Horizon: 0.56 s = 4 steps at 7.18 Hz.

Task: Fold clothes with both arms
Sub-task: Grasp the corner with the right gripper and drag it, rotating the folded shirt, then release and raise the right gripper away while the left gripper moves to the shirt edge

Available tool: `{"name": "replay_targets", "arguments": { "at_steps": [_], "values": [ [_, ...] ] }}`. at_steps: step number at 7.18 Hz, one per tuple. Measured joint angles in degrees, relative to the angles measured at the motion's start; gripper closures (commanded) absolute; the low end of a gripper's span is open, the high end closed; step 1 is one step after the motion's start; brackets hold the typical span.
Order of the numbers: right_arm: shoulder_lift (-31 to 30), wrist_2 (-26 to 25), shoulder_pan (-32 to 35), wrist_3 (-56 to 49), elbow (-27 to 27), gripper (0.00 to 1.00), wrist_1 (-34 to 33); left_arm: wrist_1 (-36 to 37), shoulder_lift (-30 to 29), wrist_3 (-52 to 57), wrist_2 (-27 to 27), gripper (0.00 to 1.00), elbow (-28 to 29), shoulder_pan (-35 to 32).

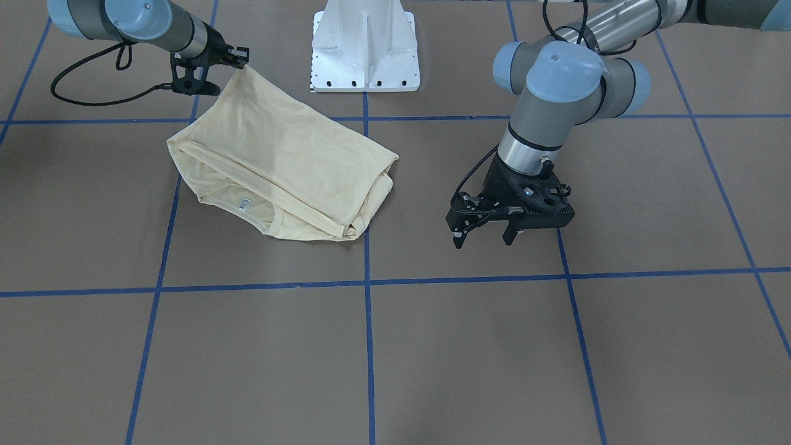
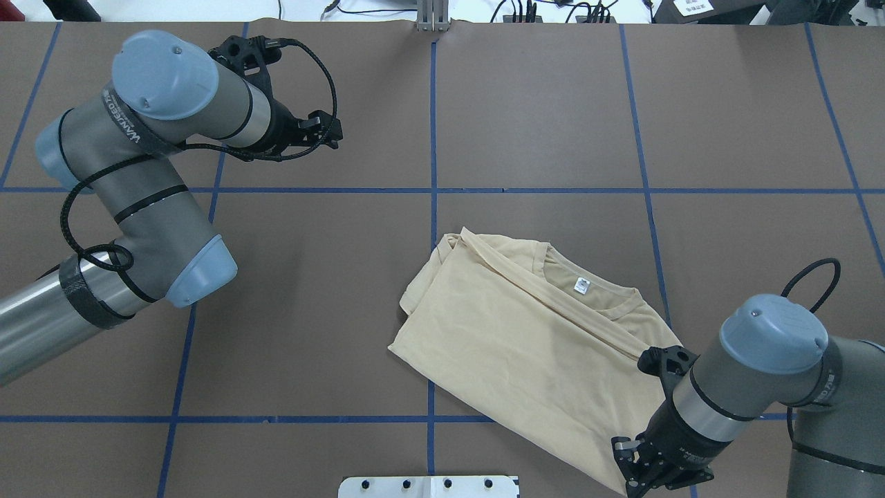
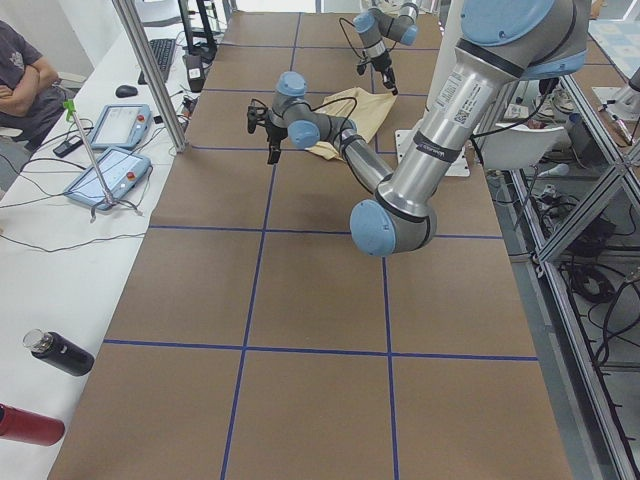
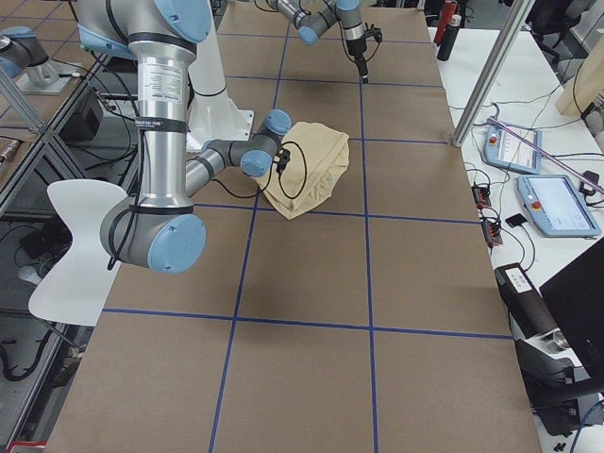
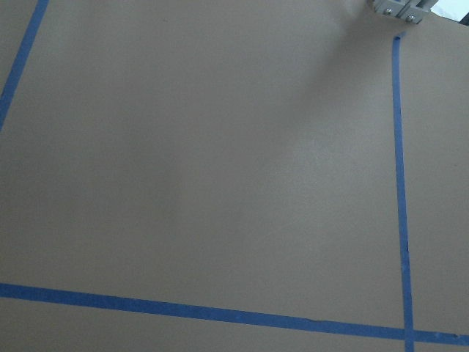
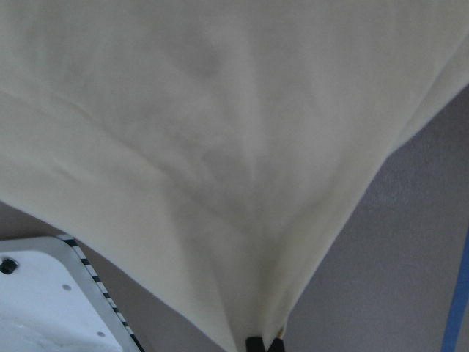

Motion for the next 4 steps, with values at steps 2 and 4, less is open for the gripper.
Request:
{"name": "replay_targets", "arguments": {
  "at_steps": [2,4],
  "values": [
    [0.2,-0.5,-2.3,4.2,0.3,0.00,0.0,0.0,0.0,0.0,0.3,0.00,-0.3,0.0],
    [1.6,-1.1,1.6,7.4,-0.2,0.00,0.8,0.0,0.3,-0.1,0.2,0.00,-1.9,0.5]
  ]
}}
